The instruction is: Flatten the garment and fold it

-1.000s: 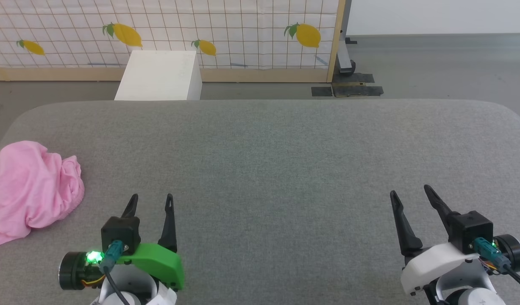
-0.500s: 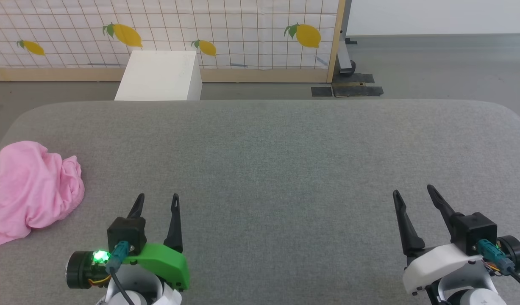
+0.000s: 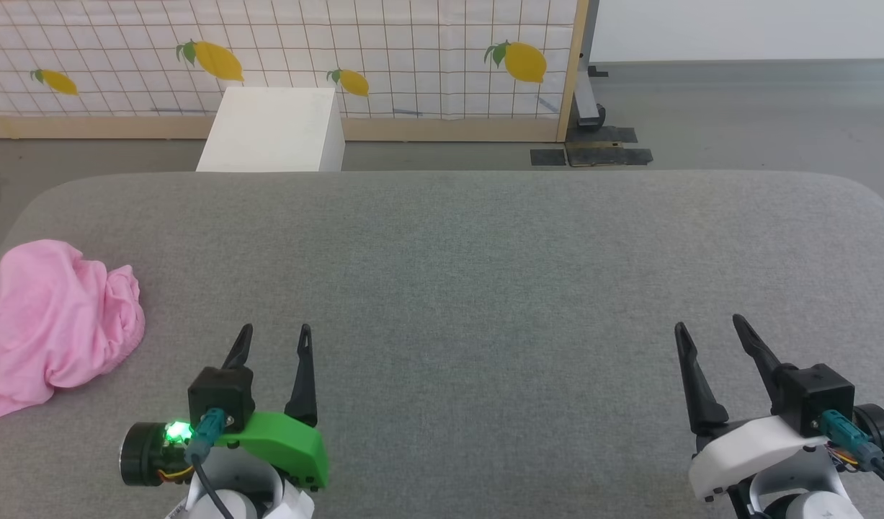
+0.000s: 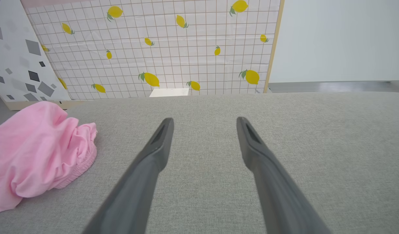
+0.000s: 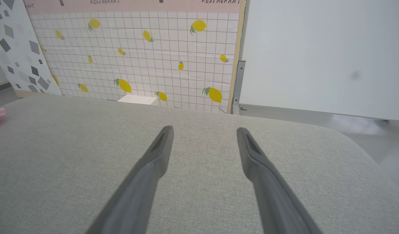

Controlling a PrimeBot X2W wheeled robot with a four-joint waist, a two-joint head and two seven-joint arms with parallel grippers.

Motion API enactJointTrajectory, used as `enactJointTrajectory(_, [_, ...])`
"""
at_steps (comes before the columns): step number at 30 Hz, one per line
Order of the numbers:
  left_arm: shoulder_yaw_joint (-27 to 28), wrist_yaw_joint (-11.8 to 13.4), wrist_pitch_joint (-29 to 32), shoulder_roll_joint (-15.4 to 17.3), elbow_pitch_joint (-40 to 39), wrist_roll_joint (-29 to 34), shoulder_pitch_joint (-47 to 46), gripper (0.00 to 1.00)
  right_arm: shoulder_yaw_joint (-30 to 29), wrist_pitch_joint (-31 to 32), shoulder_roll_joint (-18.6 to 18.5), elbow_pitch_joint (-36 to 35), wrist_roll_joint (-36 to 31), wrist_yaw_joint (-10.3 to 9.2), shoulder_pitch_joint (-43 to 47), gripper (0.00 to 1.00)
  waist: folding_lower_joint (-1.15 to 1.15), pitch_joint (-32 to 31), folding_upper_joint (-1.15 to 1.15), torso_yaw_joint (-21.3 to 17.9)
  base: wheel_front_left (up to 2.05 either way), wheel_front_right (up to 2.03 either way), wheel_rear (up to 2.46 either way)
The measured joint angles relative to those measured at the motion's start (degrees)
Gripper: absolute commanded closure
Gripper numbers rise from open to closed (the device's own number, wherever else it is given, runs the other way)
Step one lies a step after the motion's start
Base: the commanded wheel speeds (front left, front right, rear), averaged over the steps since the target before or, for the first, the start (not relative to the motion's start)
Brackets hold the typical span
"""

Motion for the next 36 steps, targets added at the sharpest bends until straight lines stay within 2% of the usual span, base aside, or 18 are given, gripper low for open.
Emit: enactJointTrajectory(36, [-2.41, 2.24, -3.35, 1.56, 2.60, -4.44, -0.80, 0.00, -0.93, -3.03, 0.00, 1.37, 2.05, -0.01, -0.59, 0.00, 0.00, -0.20, 0.00, 0.49, 0.00, 0.00, 0.00])
